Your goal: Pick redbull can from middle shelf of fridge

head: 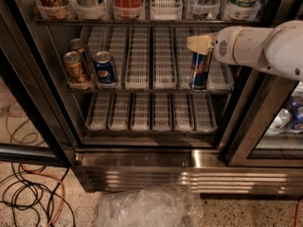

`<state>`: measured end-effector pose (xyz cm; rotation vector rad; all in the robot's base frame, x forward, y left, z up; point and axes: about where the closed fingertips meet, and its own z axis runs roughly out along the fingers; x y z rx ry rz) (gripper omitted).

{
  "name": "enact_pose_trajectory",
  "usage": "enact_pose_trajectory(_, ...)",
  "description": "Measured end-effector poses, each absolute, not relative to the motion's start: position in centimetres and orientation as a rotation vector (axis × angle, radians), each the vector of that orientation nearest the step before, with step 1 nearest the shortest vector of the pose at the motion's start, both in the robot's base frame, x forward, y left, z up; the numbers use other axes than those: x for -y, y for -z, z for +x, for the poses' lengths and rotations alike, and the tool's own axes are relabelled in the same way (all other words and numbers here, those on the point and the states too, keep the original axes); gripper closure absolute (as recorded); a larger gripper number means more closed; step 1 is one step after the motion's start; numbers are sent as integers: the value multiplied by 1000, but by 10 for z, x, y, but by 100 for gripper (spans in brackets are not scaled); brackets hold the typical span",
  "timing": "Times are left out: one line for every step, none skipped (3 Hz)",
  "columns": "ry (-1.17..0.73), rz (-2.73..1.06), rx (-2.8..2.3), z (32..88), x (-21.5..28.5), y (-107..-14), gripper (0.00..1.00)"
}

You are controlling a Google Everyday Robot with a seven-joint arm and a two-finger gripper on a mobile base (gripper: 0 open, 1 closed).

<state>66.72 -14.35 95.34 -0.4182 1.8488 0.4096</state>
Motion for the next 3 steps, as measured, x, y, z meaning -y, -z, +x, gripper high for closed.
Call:
enact_pose_trajectory(-441, -428, -1842, 663, 139, -957, 100)
enact_pose_trajectory(-560, -467, -1805, 646, 124, -969, 100)
enact_pose_trajectory(-794, -530, -1721, 616, 99, -993, 100)
